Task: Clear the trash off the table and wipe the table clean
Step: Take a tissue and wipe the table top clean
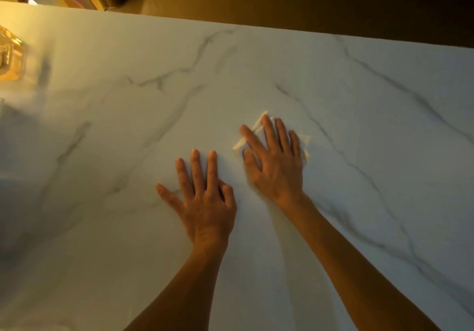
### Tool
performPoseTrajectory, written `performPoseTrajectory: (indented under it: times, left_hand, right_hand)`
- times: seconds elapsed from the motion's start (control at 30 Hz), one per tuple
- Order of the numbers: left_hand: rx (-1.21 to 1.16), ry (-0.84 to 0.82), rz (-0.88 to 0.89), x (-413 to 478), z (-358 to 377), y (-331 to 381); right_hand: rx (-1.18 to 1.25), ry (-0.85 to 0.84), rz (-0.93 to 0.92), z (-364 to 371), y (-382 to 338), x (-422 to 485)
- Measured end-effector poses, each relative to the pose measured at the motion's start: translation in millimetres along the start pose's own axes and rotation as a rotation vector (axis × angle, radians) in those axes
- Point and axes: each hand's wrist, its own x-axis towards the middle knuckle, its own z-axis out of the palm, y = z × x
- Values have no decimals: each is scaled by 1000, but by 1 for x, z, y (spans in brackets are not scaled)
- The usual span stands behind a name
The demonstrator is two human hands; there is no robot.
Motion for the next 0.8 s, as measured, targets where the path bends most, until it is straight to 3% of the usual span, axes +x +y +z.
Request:
performPoseTrajectory:
  times: [0.17, 0.23, 0.37, 0.5, 0.57, 0.7, 0.8]
  left_hand:
    - [5, -1, -9, 1, -1, -2]
    - [12, 2, -9, 0, 0, -2]
    - [9, -13, -16, 0, 0, -2]
    - [4, -34, -21, 0, -3, 2]
    - [4, -32, -23, 0, -2, 2]
    - [13, -33, -22, -1, -1, -1]
    - [-2, -28, -32, 0, -3, 0]
  right_hand:
    - [-36, 25, 278, -6, 62, 26]
    - [-23, 31, 291, -6, 56, 51]
    - [-14, -14, 70, -7, 14, 56]
    - [-88, -95, -194, -15, 26, -31]
    - [-105, -113, -114, -17, 56, -44]
    - [-77, -13, 242, -14, 72, 19]
    - [-19, 13, 144, -10, 19, 39]
